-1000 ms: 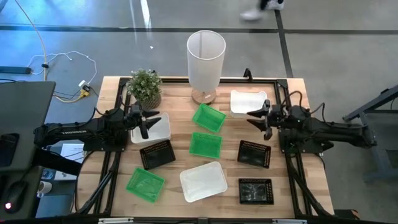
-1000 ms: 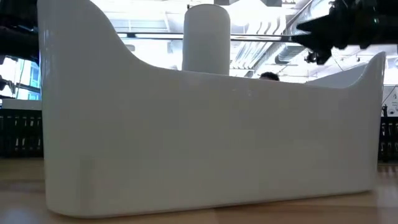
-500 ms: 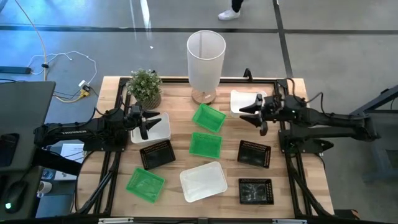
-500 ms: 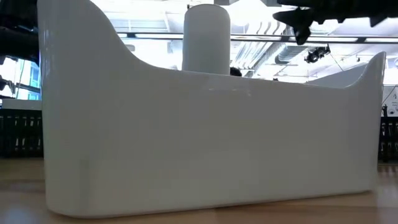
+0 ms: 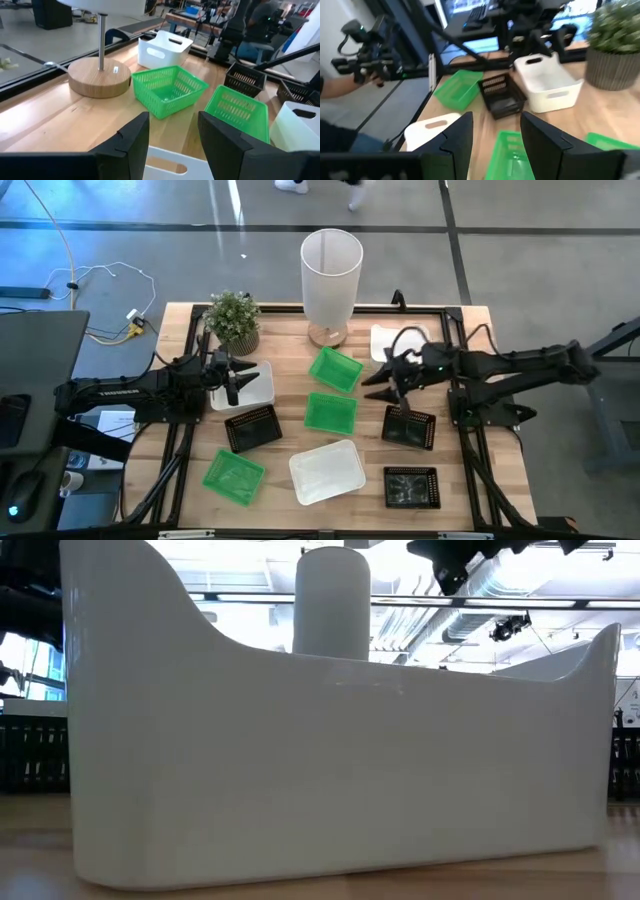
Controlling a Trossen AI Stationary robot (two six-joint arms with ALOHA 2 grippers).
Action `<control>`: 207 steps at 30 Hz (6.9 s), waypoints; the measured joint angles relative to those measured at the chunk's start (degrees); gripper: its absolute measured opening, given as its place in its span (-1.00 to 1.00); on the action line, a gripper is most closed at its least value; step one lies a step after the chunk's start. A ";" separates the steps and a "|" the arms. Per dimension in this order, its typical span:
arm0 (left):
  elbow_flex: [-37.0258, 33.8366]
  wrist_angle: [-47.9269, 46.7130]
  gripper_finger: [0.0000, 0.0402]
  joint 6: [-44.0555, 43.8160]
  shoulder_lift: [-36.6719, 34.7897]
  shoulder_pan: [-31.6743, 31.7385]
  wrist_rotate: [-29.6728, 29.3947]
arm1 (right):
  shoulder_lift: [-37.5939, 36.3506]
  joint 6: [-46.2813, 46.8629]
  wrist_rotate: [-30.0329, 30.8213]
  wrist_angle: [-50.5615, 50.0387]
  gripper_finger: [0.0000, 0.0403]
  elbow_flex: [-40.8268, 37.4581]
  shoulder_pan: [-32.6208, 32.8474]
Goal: Stack baskets by color
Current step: Stack the bottom white bin on top of the top white bin
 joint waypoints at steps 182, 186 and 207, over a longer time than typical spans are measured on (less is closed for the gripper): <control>0.00 -6.17 -0.22 2.19 -0.01 -0.01 0.30 | 11.01 -48.47 -3.75 -56.86 -1.00 26.41 -60.57; 0.00 -6.17 -0.22 2.16 0.00 0.00 0.30 | 13.93 -51.22 -5.57 -56.82 -1.00 26.41 -61.55; 0.00 -6.16 -0.22 1.05 0.00 -0.01 0.00 | 18.60 -58.22 -7.64 -59.33 -1.00 26.41 -64.94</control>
